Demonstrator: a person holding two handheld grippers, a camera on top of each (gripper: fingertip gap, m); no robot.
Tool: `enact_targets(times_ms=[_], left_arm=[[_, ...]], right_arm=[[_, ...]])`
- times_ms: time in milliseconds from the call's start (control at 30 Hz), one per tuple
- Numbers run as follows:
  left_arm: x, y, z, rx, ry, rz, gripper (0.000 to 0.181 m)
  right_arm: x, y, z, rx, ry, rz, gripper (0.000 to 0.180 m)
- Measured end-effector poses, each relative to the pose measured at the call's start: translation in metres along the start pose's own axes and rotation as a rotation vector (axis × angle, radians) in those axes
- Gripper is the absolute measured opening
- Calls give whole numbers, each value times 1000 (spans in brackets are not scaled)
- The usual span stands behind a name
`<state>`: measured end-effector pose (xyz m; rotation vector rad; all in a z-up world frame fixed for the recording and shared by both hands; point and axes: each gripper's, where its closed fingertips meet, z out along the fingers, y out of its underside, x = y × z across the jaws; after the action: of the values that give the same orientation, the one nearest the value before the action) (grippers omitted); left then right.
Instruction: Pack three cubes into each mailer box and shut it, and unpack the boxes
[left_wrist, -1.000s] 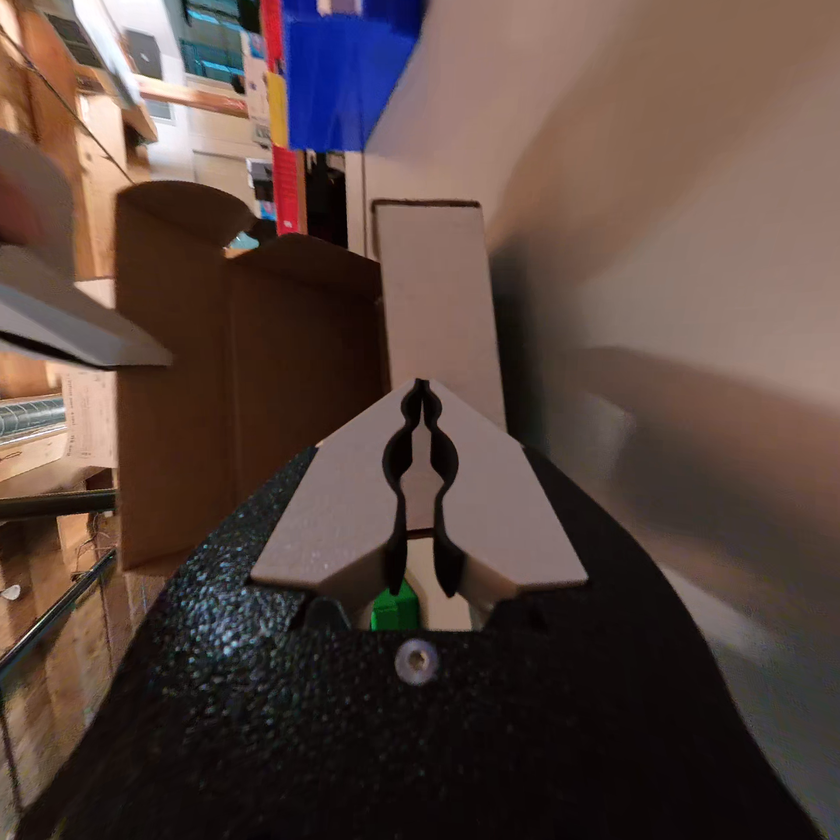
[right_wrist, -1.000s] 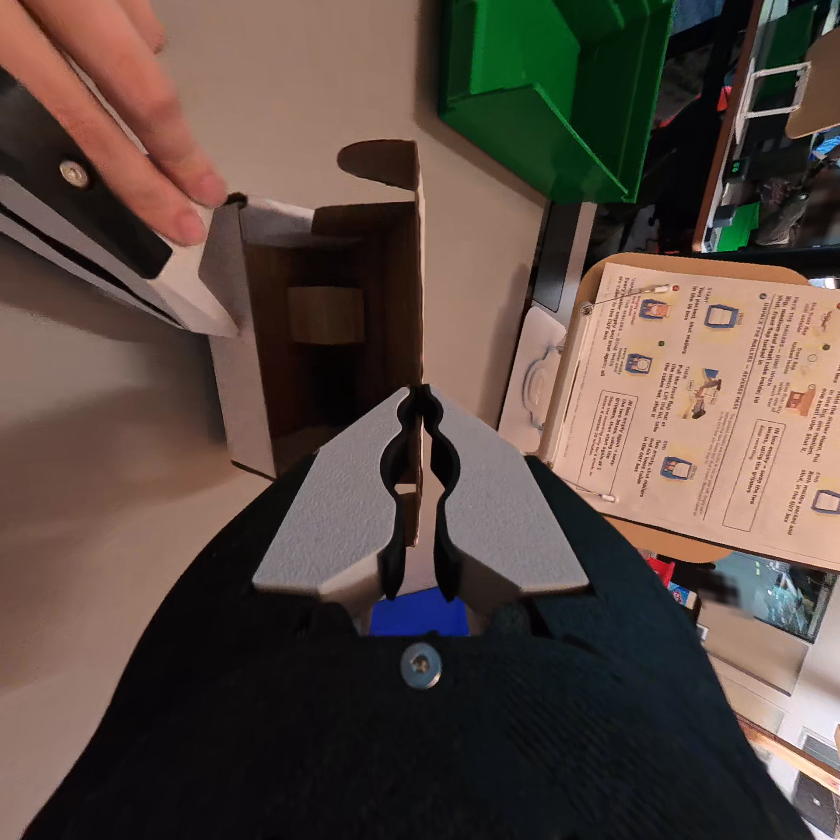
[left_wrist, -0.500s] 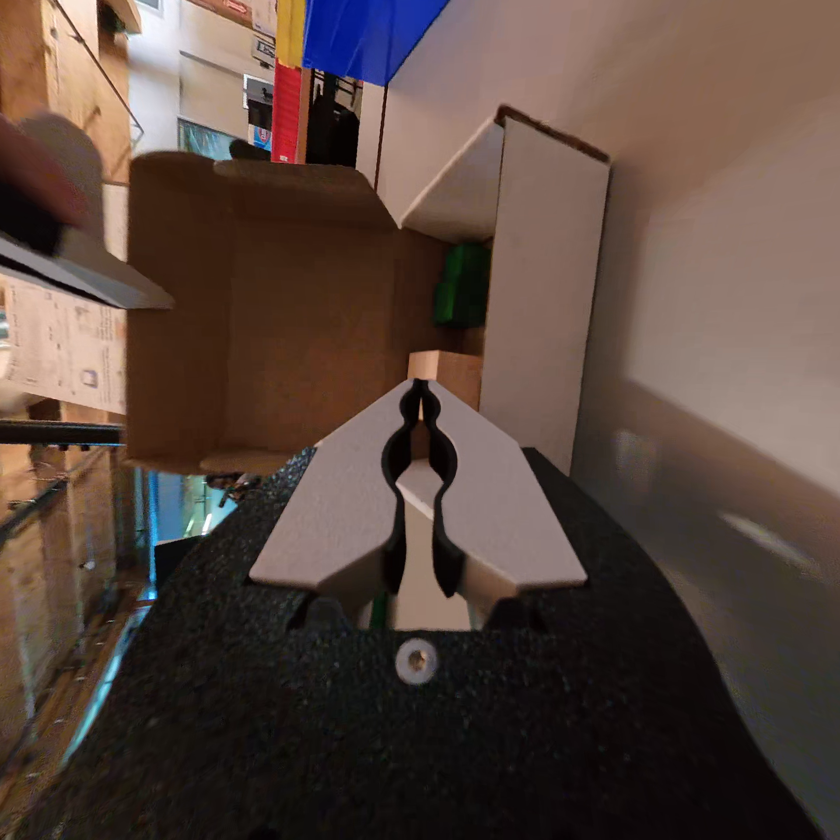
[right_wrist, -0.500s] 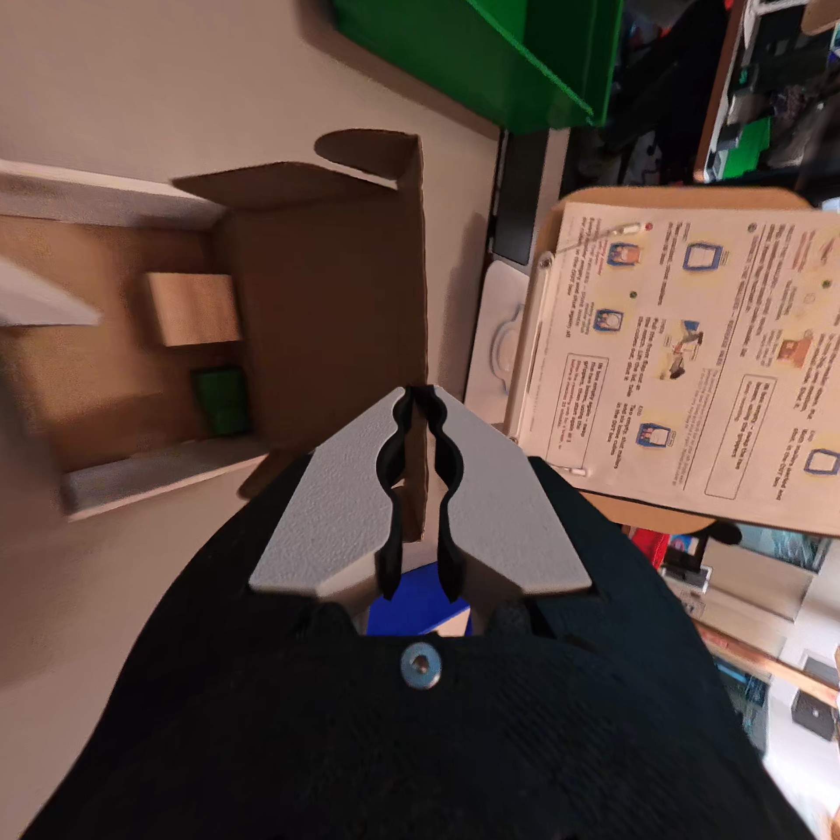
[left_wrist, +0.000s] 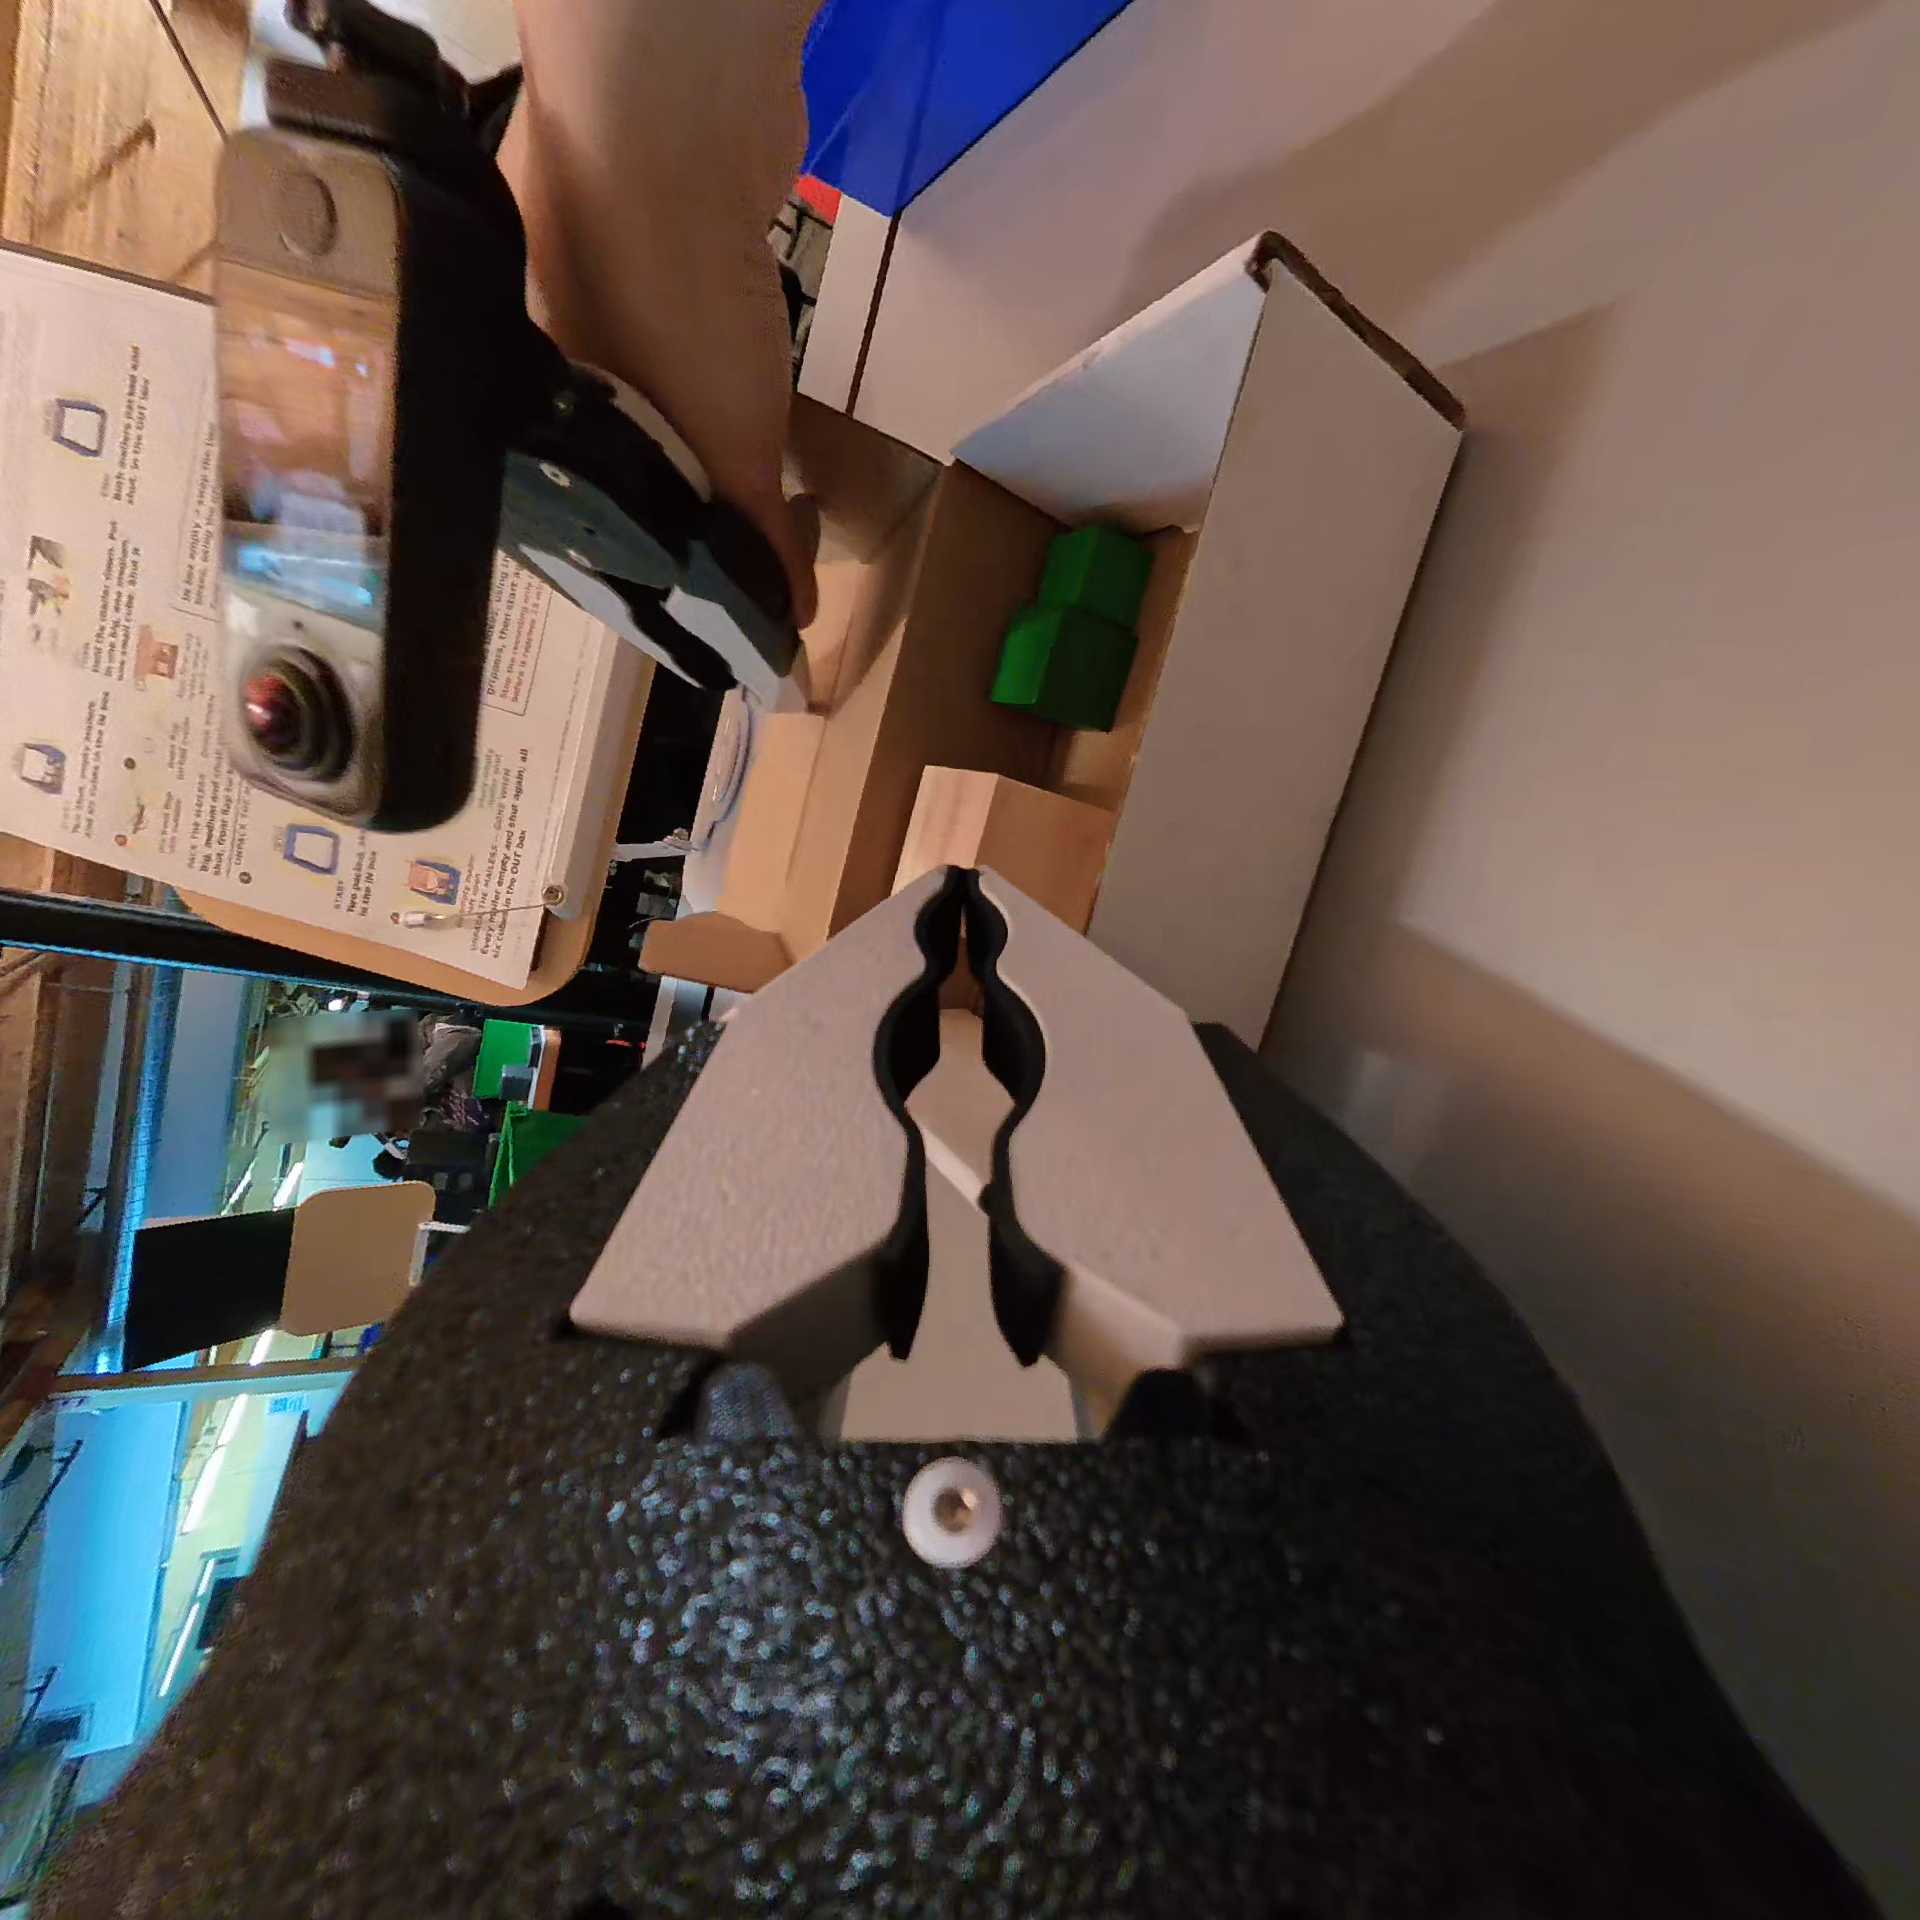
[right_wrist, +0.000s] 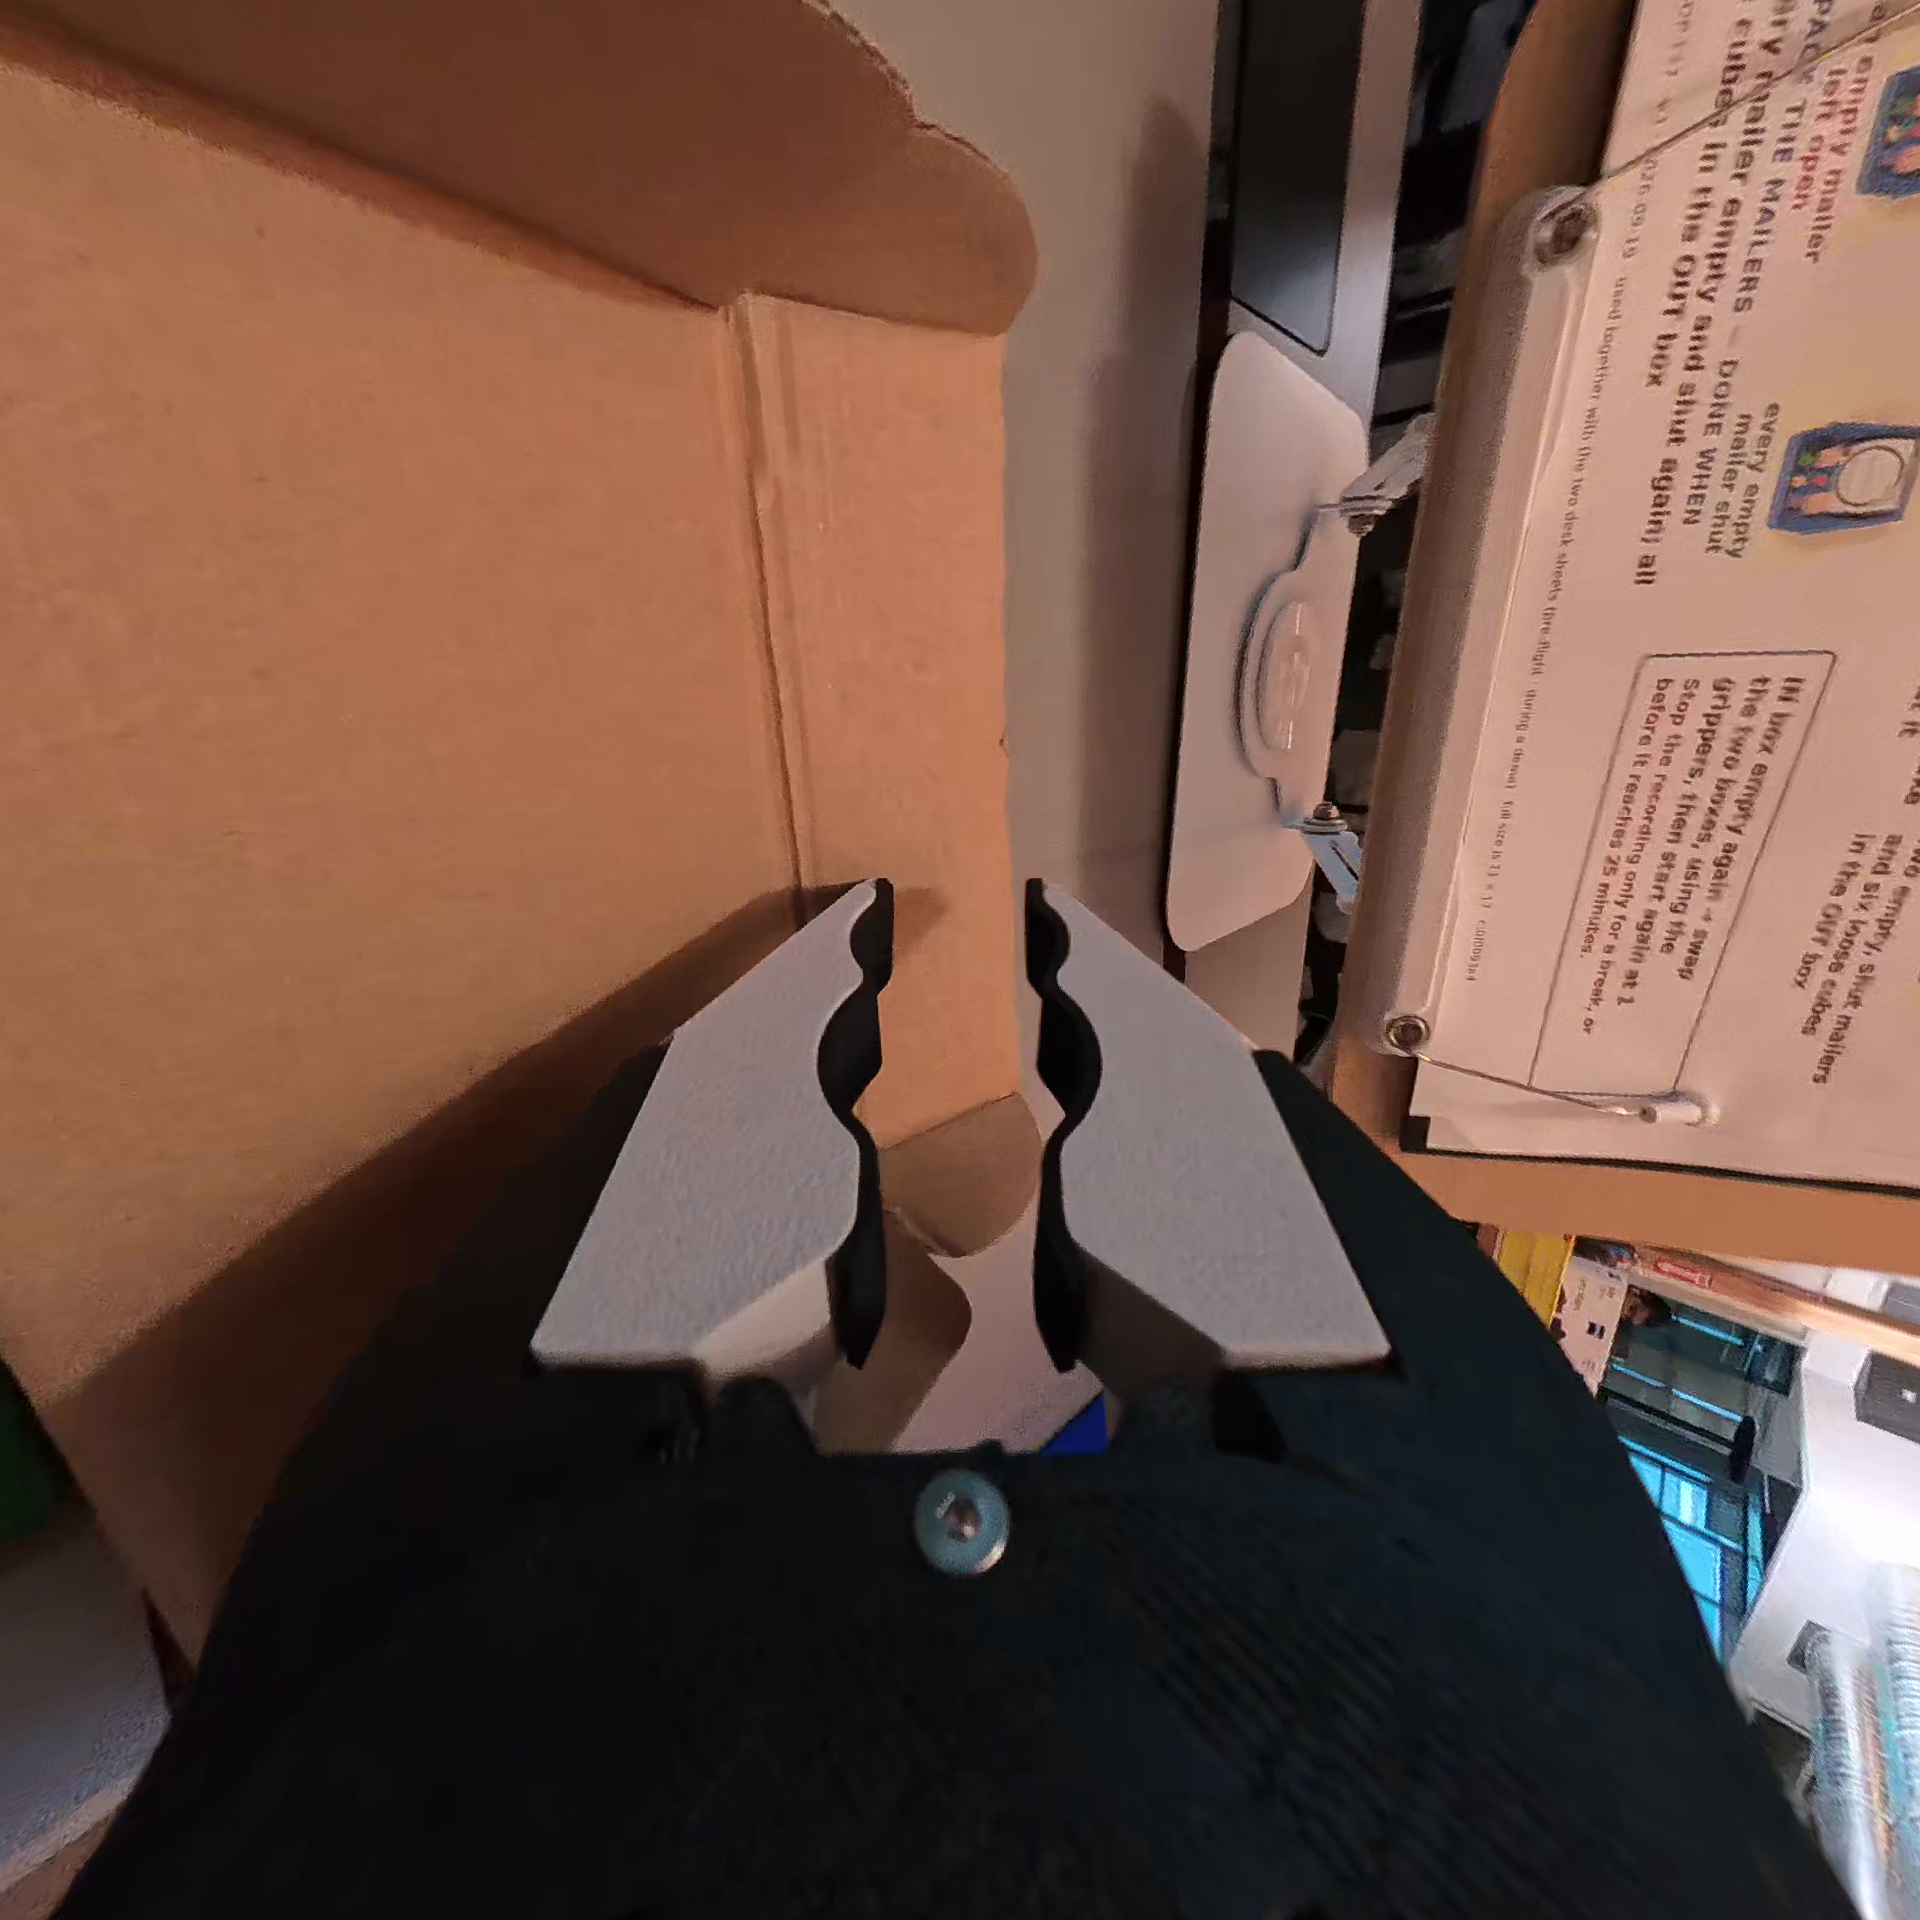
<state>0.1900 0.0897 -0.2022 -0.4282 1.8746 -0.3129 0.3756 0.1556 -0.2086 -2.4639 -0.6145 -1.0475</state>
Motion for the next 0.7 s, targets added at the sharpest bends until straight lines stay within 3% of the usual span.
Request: enact_targets(times_ms=[133, 233, 433, 500, 600, 700], left_arm=[[0, 1, 0, 0, 22, -21, 0], [0, 2, 0, 4, 62, -80, 0], [-29, 1, -9, 148, 180, -534, 5], [-51, 19, -10, 150, 191, -708, 12], [-65, 58, -2, 52, 275, -933, 45], [-51, 70, 2, -55, 465, -1109, 49]], right_arm=[[18, -18, -32, 131, 27, 94, 40], [17, -40, -76, 262, -59, 142, 46], [-31, -62, -161, 412, -320, 166, 63], [-54, -63, -171, 425, -401, 165, 58], [-79, -58, -159, 373, -436, 161, 54], [-94, -54, -137, 288, -411, 131, 52]])
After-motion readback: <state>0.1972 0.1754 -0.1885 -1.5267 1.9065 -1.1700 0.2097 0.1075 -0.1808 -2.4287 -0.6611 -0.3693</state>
